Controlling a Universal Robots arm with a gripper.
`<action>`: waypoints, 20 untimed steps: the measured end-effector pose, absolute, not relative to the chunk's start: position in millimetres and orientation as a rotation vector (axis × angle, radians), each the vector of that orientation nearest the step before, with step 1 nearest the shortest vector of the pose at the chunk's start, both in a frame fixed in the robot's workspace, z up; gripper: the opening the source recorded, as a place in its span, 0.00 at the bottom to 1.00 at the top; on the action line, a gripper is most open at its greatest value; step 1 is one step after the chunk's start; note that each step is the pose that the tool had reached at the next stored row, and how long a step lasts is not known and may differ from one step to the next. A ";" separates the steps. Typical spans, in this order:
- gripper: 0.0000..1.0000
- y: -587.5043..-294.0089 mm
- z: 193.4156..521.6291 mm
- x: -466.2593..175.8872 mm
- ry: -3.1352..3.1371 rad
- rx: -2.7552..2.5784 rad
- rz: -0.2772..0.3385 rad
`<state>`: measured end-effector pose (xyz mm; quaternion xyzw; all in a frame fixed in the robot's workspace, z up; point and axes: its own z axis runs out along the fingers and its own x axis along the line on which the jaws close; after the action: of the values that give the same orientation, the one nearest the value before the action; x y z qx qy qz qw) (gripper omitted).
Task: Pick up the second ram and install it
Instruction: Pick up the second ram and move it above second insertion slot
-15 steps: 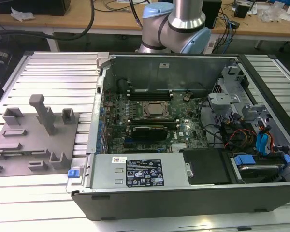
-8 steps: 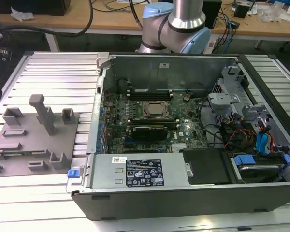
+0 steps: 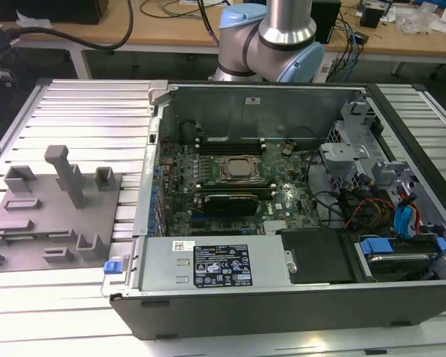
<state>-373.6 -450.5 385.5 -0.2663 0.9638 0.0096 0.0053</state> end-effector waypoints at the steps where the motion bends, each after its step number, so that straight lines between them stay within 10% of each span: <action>1: 0.11 -450.5 385.6 -373.6 3.007 -0.876 0.027; 20: 0.11 -450.5 385.5 -373.9 2.683 -1.642 -0.029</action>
<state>-373.9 -450.5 385.5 -0.5220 0.8529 -0.0092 -0.0023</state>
